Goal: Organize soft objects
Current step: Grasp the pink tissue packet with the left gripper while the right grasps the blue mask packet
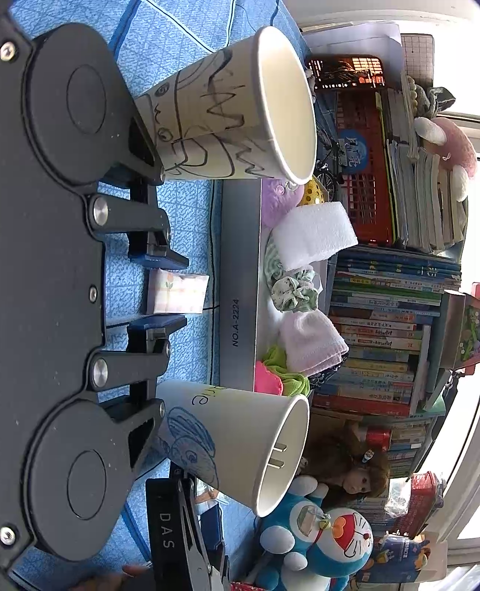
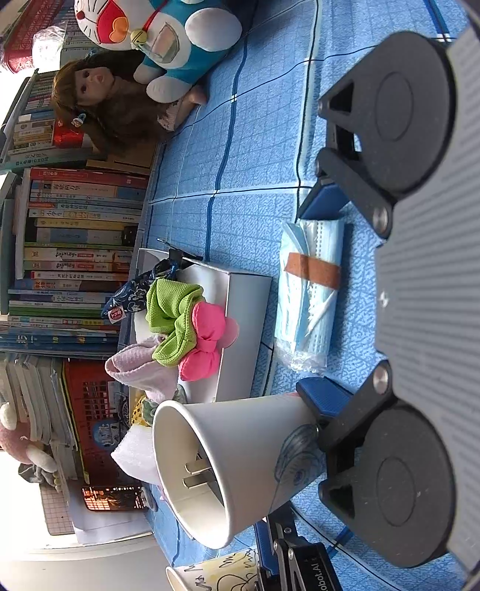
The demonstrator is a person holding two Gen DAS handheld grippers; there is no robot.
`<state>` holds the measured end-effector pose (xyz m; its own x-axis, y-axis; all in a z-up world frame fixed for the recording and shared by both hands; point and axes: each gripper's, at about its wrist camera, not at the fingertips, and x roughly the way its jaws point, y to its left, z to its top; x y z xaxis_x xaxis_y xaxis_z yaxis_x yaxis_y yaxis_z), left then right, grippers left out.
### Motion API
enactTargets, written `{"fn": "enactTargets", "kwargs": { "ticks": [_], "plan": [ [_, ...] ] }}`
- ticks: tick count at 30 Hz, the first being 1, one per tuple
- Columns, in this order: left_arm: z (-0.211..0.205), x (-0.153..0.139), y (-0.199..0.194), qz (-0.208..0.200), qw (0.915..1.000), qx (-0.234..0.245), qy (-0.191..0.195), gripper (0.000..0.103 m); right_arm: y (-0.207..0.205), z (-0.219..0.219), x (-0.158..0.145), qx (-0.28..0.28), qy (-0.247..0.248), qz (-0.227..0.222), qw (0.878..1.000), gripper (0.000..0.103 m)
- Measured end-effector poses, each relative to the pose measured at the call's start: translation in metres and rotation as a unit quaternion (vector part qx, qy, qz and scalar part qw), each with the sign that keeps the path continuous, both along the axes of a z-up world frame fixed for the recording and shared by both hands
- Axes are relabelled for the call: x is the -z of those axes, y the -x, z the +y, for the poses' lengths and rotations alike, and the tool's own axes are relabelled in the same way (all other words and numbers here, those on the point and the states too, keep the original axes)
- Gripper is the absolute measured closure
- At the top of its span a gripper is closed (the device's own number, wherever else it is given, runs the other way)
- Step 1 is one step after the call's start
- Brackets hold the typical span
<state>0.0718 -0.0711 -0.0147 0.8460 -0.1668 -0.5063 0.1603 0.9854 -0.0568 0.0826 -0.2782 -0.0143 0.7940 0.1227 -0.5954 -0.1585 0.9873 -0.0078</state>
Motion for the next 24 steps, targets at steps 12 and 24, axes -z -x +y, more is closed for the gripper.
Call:
{"fn": "enactTargets", "kwargs": {
  "ticks": [12,24],
  "plan": [
    [-0.008,0.0,-0.003,0.002,0.9996,0.006,-0.027,0.078,0.001,0.001,-0.001,0.004,0.002,-0.002,1.0,0.014],
    [-0.003,-0.018,0.002,-0.003,0.9997,0.015,-0.017,0.079,0.012,0.004,-0.01,0.015,0.017,-0.016,1.0,0.021]
  ]
}}
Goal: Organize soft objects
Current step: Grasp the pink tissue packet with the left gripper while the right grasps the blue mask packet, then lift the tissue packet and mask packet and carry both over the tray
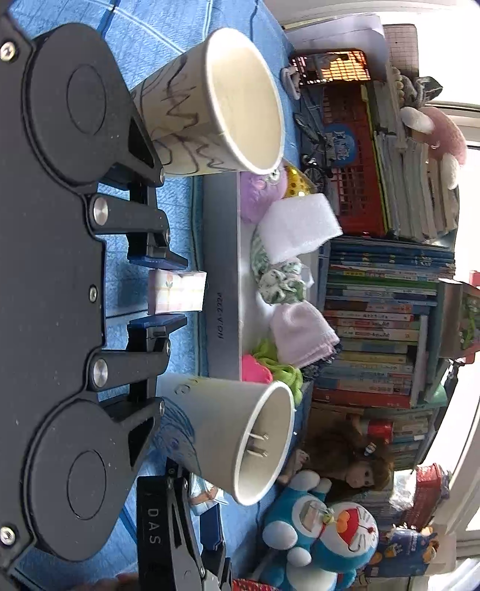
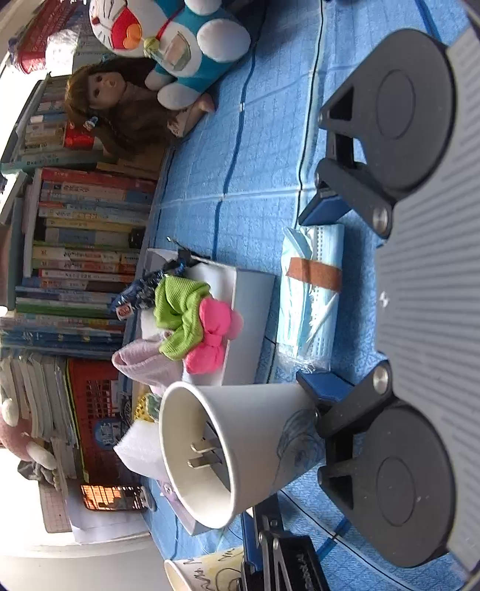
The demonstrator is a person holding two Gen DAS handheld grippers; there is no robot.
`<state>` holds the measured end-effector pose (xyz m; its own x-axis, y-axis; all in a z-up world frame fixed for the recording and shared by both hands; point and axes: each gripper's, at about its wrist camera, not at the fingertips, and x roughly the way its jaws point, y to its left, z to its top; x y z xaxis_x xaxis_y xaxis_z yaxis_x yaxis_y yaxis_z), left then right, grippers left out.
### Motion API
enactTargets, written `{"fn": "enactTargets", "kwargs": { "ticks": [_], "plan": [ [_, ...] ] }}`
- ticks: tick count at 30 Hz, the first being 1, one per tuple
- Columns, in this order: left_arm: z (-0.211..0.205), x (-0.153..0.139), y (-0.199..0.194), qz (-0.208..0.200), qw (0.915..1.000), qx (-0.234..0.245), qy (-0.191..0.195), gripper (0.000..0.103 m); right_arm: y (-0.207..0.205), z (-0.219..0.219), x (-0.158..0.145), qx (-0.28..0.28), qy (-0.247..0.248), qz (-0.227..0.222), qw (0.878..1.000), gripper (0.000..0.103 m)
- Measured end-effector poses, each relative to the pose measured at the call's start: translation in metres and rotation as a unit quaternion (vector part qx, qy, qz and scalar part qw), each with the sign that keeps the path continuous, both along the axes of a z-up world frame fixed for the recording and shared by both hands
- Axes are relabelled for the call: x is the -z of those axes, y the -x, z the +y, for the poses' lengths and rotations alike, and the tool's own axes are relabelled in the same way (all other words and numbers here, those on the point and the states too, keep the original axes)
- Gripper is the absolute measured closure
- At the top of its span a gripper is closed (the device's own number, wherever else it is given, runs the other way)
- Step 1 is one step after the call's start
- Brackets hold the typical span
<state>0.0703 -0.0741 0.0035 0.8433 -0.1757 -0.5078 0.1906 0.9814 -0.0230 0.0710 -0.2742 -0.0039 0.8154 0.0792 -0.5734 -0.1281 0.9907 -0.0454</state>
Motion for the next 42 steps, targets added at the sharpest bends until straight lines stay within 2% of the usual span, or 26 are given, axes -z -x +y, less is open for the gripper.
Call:
{"fn": "enactTargets", "kwargs": {
  "ticks": [5,8,12,18,24,31,35,39,42],
  "plan": [
    [0.002,-0.019,0.008,-0.012,0.9998,0.003,0.012,0.079,0.003,-0.011,-0.014,0.041,0.004,-0.013,0.999,0.021],
    [0.006,-0.038,0.017,-0.028,0.9991,0.012,0.03,0.079,0.005,-0.018,-0.025,0.058,-0.001,-0.019,0.998,0.021],
    [0.007,-0.066,0.024,-0.045,0.9978,0.034,0.035,0.079,0.008,-0.026,-0.043,0.071,-0.013,-0.03,0.997,0.021],
    [0.016,-0.103,0.017,-0.062,0.9962,0.053,0.031,0.079,0.011,-0.024,-0.071,0.059,-0.03,-0.05,0.997,0.02],
    [0.028,-0.127,0.004,-0.07,0.9958,0.057,0.016,0.079,0.01,-0.007,-0.092,0.028,-0.036,-0.062,0.997,0.02],
    [0.033,-0.143,-0.025,-0.032,0.9968,0.073,0.0,0.079,-0.004,0.021,-0.109,-0.006,-0.037,-0.062,0.997,0.02],
    [0.036,-0.148,-0.043,-0.008,0.9965,0.084,-0.005,0.079,-0.02,0.033,-0.116,-0.019,-0.041,-0.04,0.998,0.02],
    [0.045,-0.148,-0.081,0.089,0.9902,0.105,0.024,0.079,-0.046,0.038,-0.121,-0.015,-0.069,0.02,0.997,0.02],
    [0.056,-0.138,-0.114,0.175,0.9769,0.108,0.058,0.079,-0.067,0.041,-0.121,-0.017,-0.082,0.062,0.995,0.02]
  ]
}}
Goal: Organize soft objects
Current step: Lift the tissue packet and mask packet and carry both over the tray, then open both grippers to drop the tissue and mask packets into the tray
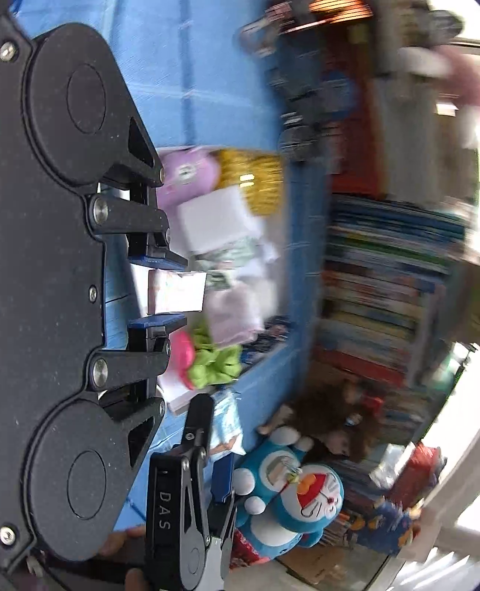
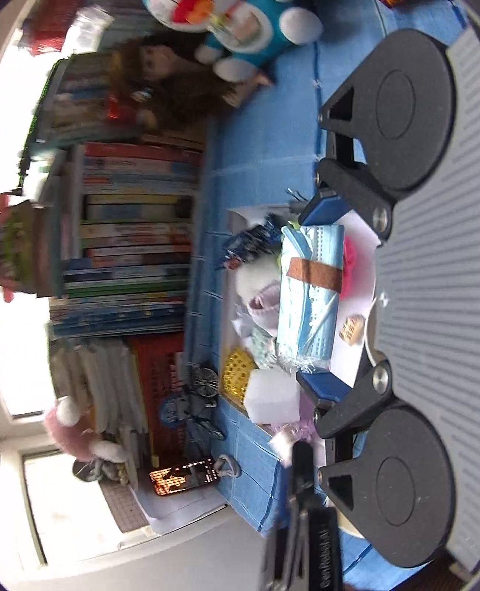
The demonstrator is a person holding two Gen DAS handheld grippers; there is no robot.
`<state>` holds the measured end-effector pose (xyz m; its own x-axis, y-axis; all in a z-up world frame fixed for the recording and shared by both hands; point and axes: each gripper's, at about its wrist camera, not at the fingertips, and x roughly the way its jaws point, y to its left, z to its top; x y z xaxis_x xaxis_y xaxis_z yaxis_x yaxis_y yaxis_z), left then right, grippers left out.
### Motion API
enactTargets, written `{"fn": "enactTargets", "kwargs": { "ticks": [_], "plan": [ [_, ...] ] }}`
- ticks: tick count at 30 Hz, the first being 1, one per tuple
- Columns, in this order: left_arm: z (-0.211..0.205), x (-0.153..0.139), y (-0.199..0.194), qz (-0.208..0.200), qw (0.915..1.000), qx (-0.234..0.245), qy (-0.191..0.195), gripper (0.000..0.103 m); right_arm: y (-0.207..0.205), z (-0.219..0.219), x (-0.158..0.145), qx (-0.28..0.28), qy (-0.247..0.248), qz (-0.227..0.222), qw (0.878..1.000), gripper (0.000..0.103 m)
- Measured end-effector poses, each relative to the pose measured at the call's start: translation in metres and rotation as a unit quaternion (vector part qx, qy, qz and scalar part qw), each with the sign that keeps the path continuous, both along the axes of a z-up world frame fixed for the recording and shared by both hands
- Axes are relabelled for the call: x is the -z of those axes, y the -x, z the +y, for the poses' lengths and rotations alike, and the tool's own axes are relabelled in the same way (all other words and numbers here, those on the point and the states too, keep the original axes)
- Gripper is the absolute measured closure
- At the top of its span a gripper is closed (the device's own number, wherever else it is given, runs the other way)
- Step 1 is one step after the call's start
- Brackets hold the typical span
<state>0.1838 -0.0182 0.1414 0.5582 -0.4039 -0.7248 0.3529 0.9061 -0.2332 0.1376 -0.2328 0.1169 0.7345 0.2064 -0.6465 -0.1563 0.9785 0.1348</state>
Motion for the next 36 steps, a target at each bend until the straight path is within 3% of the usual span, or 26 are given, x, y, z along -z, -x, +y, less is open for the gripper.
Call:
{"fn": "enactTargets", "kwargs": {
  "ticks": [5,11,15,21,36],
  "plan": [
    [0.007,0.022,-0.041,0.082,0.9965,-0.011,-0.008,0.079,-0.028,0.017,0.005,-0.014,0.029,0.048,0.998,0.02],
    [0.001,0.038,-0.071,0.128,0.9916,-0.017,-0.007,0.079,-0.055,0.033,0.022,-0.037,0.026,0.108,0.993,0.02],
    [-0.004,0.051,-0.086,0.143,0.9886,-0.029,-0.037,0.08,-0.07,0.041,0.034,-0.039,0.044,0.132,0.989,0.02],
    [0.004,0.066,-0.108,0.165,0.9845,-0.051,-0.03,0.08,-0.092,0.043,0.05,-0.046,0.046,0.167,0.984,0.019],
    [0.006,0.08,-0.145,0.169,0.9822,-0.078,-0.024,0.078,-0.121,0.042,0.07,-0.014,0.053,0.182,0.982,0.016]
  ]
}}
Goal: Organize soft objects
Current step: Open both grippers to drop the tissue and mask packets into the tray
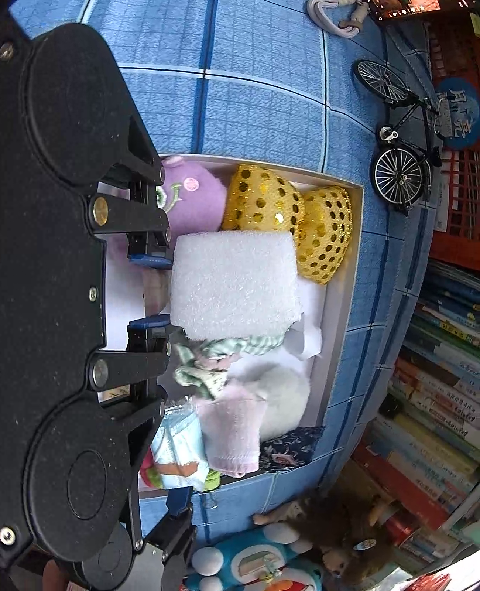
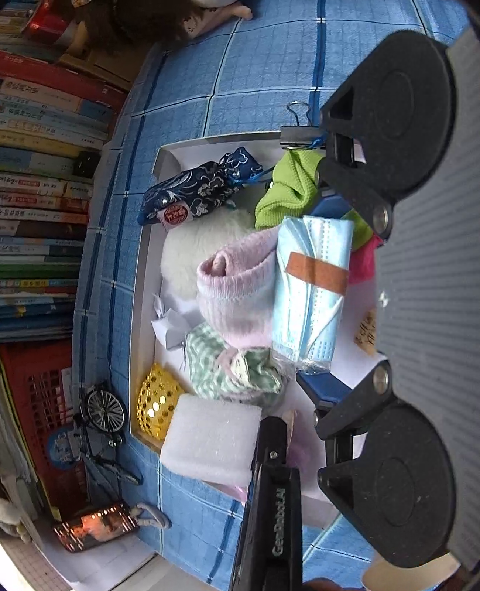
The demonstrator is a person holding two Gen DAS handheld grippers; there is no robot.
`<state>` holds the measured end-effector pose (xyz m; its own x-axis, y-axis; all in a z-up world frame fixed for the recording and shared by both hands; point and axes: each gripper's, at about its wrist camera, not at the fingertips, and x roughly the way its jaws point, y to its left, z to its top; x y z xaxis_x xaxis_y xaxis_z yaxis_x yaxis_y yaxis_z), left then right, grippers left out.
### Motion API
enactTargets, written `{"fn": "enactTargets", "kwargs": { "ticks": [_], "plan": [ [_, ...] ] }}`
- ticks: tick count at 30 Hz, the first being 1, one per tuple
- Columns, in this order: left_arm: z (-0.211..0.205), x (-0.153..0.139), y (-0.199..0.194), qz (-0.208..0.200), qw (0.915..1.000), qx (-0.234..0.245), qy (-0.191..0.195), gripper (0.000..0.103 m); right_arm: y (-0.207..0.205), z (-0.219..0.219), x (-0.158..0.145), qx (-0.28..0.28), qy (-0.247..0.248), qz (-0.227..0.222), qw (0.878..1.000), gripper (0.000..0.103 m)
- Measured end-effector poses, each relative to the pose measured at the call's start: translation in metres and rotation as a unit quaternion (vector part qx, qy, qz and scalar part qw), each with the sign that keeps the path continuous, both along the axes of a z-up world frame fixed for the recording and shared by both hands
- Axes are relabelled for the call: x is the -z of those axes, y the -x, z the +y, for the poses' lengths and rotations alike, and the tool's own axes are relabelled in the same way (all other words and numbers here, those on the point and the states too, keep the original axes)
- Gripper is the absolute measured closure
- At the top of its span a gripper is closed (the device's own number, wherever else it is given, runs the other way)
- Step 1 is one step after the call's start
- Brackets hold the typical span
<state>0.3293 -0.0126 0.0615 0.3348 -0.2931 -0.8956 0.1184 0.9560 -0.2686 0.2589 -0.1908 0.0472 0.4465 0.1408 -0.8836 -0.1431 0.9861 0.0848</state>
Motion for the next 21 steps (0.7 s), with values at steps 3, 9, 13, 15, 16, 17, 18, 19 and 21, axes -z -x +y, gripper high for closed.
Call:
{"fn": "enactTargets", "kwargs": {
  "ticks": [3,9,13,15,16,17,18,19,21],
  "plan": [
    [0.002,-0.001,-0.004,-0.007,0.9999,-0.008,-0.002,0.077,-0.005,-0.003,0.001,0.01,-0.003,-0.003,1.0,0.015],
    [0.002,-0.004,0.002,-0.021,0.9998,0.001,-0.002,0.064,-0.002,-0.002,0.0,0.009,-0.006,-0.01,1.0,0.013],
    [0.003,-0.007,0.008,-0.027,0.9996,0.002,0.004,0.057,0.002,-0.001,-0.003,0.009,-0.01,-0.018,1.0,0.01],
    [0.003,-0.01,0.012,-0.031,0.9995,0.003,0.005,0.055,0.005,0.0,-0.006,0.006,-0.011,-0.023,1.0,0.008],
    [0.003,-0.011,0.014,-0.034,0.9994,0.005,0.005,0.055,0.006,0.001,-0.008,0.005,-0.011,-0.026,1.0,0.008],
    [0.003,-0.013,0.016,-0.038,0.9992,0.007,0.006,0.054,0.008,0.001,-0.01,0.003,-0.012,-0.029,0.999,0.007],
    [0.003,-0.015,0.019,-0.041,0.9991,0.008,0.006,0.053,0.01,0.001,-0.012,0.002,-0.013,-0.032,0.999,0.007],
    [0.003,-0.017,0.021,-0.044,0.999,0.008,0.006,0.052,0.012,0.001,-0.014,0.001,-0.014,-0.035,0.999,0.007],
    [0.004,-0.022,0.027,-0.054,0.9985,0.008,0.008,0.051,0.018,0.0,-0.019,-0.002,-0.016,-0.042,0.999,0.007]
  ]
}}
